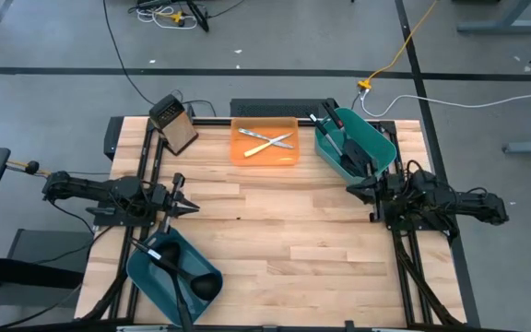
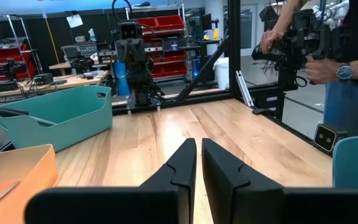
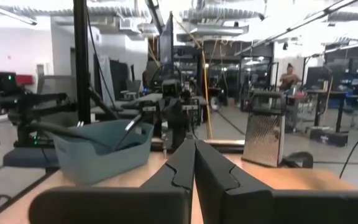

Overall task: Pick & Place Kitchen Items
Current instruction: Return to Home Position

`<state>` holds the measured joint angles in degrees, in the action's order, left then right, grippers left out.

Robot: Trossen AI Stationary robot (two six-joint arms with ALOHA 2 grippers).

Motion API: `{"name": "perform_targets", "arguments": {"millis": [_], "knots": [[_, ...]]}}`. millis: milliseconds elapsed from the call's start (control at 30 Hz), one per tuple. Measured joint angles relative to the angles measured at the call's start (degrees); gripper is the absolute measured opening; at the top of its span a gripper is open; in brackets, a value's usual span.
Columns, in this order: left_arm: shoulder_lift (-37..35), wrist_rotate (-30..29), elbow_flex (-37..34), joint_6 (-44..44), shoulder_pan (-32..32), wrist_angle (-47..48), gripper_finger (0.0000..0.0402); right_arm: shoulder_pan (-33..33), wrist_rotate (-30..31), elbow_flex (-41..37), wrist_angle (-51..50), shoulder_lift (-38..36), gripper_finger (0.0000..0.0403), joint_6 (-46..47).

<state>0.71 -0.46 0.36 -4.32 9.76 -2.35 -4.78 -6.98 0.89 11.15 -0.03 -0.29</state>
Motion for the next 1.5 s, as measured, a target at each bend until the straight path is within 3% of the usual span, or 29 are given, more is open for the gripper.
{"name": "perform_targets", "arguments": {"millis": [467,1500], "knots": [[0.0,-0.01,0.0,0.0,0.02,0.0,0.003,0.0,1.21,0.0,-9.87,0.02,0.0018,0.49],[0.0,-0.01,0.0,0.0,-0.01,0.0,0.003,0.0,3.52,0.0,-9.96,0.02,0.0018,-1.71]]}}
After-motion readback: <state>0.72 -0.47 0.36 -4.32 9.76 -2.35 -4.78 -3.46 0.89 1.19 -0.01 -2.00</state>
